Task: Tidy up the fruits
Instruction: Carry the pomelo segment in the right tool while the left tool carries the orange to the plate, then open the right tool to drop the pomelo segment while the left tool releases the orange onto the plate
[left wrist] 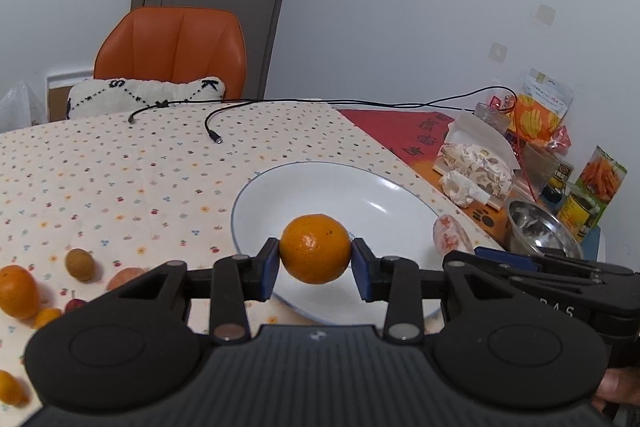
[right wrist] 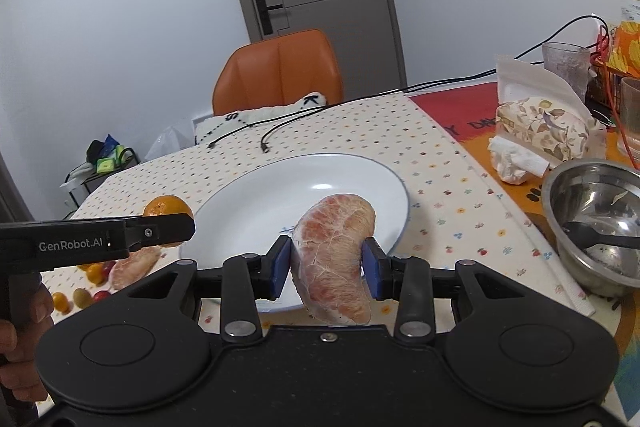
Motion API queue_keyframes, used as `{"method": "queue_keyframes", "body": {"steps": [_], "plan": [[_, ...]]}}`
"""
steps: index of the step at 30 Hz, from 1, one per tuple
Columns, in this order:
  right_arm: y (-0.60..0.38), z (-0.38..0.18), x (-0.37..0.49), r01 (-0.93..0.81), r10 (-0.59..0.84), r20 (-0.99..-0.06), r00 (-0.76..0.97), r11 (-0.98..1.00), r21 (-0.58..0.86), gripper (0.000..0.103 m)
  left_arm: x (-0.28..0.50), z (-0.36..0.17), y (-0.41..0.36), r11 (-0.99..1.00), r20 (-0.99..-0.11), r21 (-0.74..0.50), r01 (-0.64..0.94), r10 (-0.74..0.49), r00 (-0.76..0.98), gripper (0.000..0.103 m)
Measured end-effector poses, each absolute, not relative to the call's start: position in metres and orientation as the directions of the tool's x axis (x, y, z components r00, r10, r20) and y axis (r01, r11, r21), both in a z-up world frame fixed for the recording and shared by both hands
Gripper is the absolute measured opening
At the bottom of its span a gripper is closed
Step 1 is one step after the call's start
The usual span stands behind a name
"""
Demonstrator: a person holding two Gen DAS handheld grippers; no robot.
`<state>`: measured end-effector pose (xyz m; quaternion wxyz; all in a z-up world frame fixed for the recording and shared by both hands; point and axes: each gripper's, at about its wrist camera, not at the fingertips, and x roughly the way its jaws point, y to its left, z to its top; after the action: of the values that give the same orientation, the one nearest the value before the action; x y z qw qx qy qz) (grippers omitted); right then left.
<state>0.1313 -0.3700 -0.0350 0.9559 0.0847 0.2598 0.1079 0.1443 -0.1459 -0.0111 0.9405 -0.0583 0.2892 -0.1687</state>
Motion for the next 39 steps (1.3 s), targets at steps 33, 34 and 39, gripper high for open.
{"method": "queue_keyframes", "body": {"steps": [33,34,39], "plan": [[-0.353,-0.025,0.131,-0.222,0.298,-0.372,0.879,0.947,0.233,0.095,0.132,0.005,-0.121,0.962,-0.528,-0.195,0.191,-0.267,0.806,0.086],[-0.352,-0.023,0.130,-0.224,0.300,-0.371,0.879,0.946,0.234,0.099,0.130,0.007,-0.119,0.964,-0.527,-0.192,0.184,-0.259,0.810,0.086],[-0.348,-0.019,0.125,-0.233,0.319,-0.364,0.875,0.937,0.261,0.103,0.118,0.013,-0.104,0.972,-0.507,-0.188,0.144,-0.221,0.833,0.090]]}}
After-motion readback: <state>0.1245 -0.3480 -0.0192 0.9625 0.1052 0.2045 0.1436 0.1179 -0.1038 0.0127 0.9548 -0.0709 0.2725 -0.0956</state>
